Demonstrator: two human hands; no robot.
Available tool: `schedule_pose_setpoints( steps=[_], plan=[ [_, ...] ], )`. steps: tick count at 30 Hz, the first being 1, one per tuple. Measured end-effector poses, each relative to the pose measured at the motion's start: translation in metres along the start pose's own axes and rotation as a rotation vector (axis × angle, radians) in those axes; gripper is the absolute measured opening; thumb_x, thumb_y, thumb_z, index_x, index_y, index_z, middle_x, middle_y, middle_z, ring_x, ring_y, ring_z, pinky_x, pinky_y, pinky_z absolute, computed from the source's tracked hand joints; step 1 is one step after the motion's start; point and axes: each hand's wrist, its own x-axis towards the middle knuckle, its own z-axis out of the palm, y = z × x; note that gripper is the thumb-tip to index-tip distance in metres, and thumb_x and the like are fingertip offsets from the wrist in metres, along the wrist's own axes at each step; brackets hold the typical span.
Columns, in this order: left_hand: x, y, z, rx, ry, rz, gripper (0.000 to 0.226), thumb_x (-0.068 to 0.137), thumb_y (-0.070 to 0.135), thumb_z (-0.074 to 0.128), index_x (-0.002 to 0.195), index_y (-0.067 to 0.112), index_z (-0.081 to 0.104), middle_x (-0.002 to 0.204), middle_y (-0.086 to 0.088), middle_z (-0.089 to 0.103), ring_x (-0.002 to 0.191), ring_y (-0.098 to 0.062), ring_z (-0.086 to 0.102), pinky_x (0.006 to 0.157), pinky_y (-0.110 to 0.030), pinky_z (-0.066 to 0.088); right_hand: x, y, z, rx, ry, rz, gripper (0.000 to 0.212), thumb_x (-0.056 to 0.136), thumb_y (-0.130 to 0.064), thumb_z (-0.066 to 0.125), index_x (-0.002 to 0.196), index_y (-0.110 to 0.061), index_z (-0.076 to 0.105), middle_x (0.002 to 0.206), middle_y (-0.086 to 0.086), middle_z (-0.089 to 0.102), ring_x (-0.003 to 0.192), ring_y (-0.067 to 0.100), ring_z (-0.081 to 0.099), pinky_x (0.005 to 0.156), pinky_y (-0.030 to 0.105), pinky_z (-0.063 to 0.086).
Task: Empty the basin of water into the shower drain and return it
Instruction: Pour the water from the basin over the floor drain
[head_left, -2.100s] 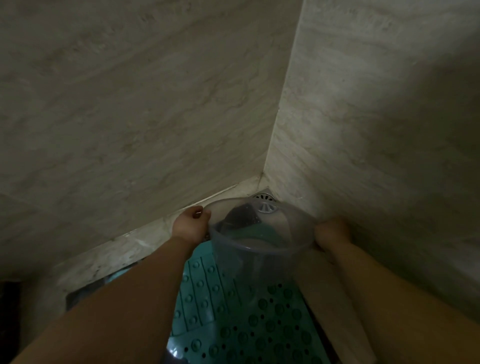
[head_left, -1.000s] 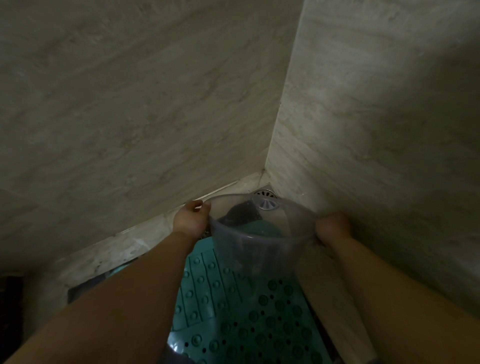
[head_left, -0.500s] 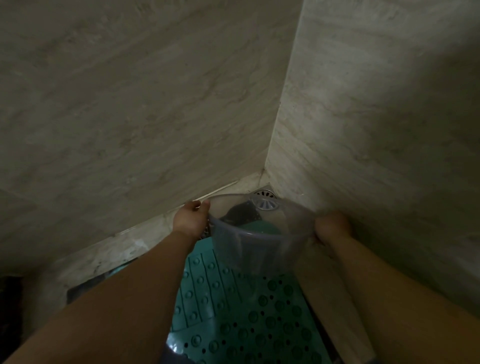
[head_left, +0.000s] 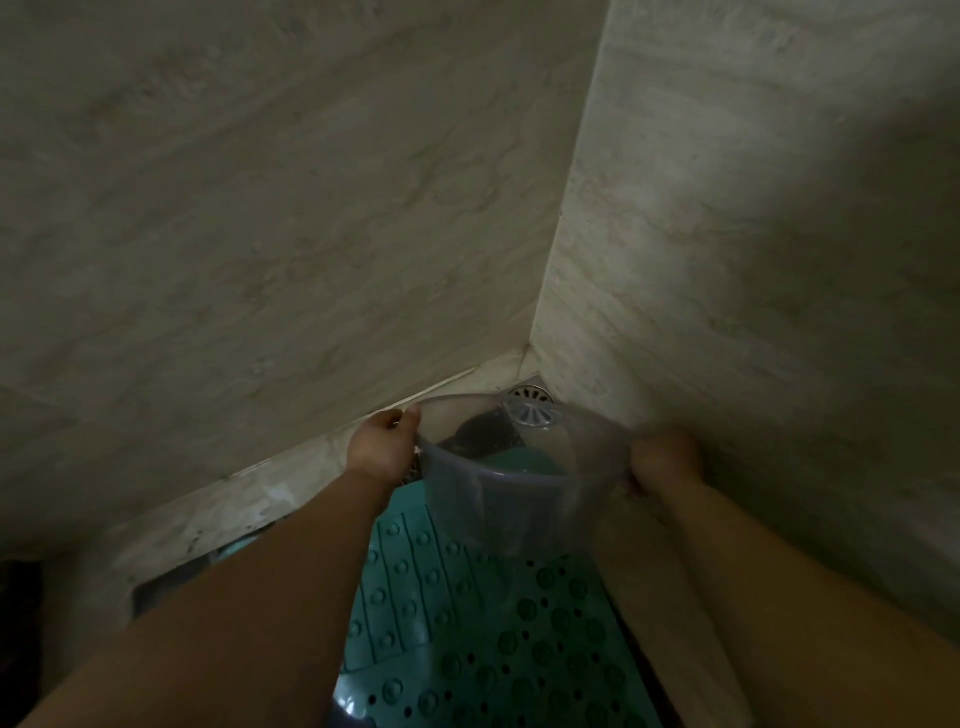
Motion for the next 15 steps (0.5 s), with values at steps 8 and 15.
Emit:
schedule_pose_setpoints(
  steps=[8, 15],
  plan=[
    [0.0, 0.001, -0.001, -0.1, -0.026, -0.035, 0.042, 0.093, 0.039, 0.054, 0.116, 0.005, 0.063, 0.113, -0.024, 0.065, 0.106, -0.042, 0.064, 0.093, -0.056, 0.054, 0.009, -0.001, 0.005, 0.058, 0.005, -0.001, 0.023, 0.093, -0.01, 0.046, 0.081, -0.001, 0.063, 0.062, 0.013, 0.052, 0.049, 0.02, 0.046, 0.044, 0.02, 0.033],
    [-0.003, 0.004, 0.0, -0.141, -0.031, -0.039, 0.029, 0.094, 0.038, 0.053, 0.104, 0.013, 0.062, 0.103, -0.019, 0.064, 0.106, -0.043, 0.064, 0.092, -0.059, 0.053, 0.017, 0.0, 0.008, 0.189, 0.035, -0.009, 0.018, 0.092, -0.013, 0.048, 0.086, -0.003, 0.062, 0.087, 0.021, 0.062, 0.077, 0.03, 0.064, 0.069, 0.033, 0.051]
  ],
)
